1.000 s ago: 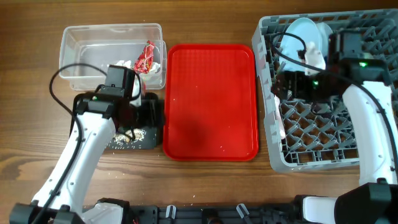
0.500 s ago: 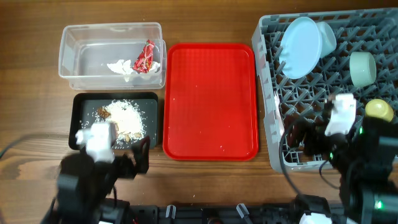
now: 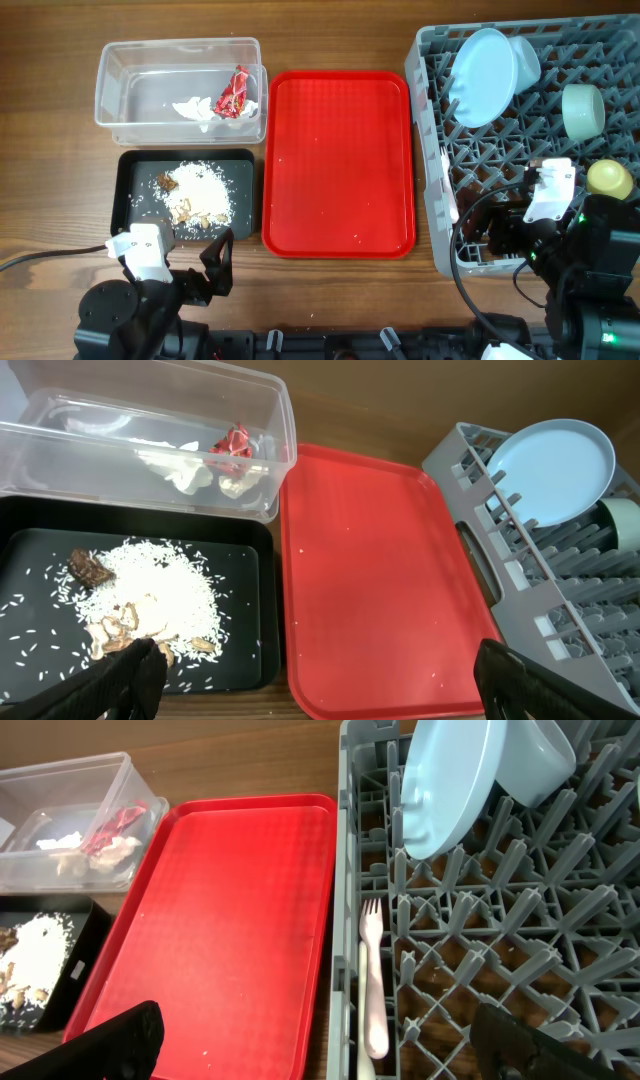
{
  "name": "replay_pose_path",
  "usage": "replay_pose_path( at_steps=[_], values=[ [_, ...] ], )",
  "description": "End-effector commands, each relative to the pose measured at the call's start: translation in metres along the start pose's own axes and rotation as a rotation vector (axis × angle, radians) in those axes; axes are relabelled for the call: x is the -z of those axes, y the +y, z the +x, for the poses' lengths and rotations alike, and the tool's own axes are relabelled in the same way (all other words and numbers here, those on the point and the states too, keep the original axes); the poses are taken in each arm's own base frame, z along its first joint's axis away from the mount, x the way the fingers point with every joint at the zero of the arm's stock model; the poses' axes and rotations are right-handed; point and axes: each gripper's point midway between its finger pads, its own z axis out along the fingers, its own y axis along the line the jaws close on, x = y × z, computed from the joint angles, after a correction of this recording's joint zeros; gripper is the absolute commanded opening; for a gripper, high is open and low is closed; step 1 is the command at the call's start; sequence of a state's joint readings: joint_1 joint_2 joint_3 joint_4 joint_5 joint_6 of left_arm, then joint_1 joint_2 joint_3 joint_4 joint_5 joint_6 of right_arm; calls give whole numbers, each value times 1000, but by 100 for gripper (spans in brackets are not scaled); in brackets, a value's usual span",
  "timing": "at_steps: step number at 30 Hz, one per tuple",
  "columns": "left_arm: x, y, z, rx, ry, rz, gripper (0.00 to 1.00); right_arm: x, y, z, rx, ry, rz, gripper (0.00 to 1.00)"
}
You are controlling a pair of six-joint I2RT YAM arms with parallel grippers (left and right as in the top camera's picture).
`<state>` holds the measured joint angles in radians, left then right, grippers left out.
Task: Sort waste into correct bins and load items into the dishwasher rack
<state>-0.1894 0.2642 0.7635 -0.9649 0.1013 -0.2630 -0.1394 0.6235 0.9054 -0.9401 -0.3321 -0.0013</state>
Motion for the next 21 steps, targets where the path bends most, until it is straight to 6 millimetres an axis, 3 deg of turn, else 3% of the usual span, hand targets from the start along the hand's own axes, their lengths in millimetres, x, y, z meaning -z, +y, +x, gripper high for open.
replay_pose_path(
  at_steps=[1,4,8,12,17,21],
  values=[
    [0,2,1,-19,-5,-9,100,3,0,1,-1,-16,8,100],
    [0,2,1,-19,-5,-9,100,8,-11,4,59,-38,94,100],
    [0,2,1,-19,-5,-9,100,28,3,5,134,-149,78,100],
    [0,2,1,-19,-5,-9,100,34,22,2,199,-336,-18,100],
    [0,2,1,-19,-5,-9,100,14,32,5,267,-582,-106,100],
    [0,2,1,-19,-5,-9,100,-4,27,-3,293,-719,-96,100]
  ],
)
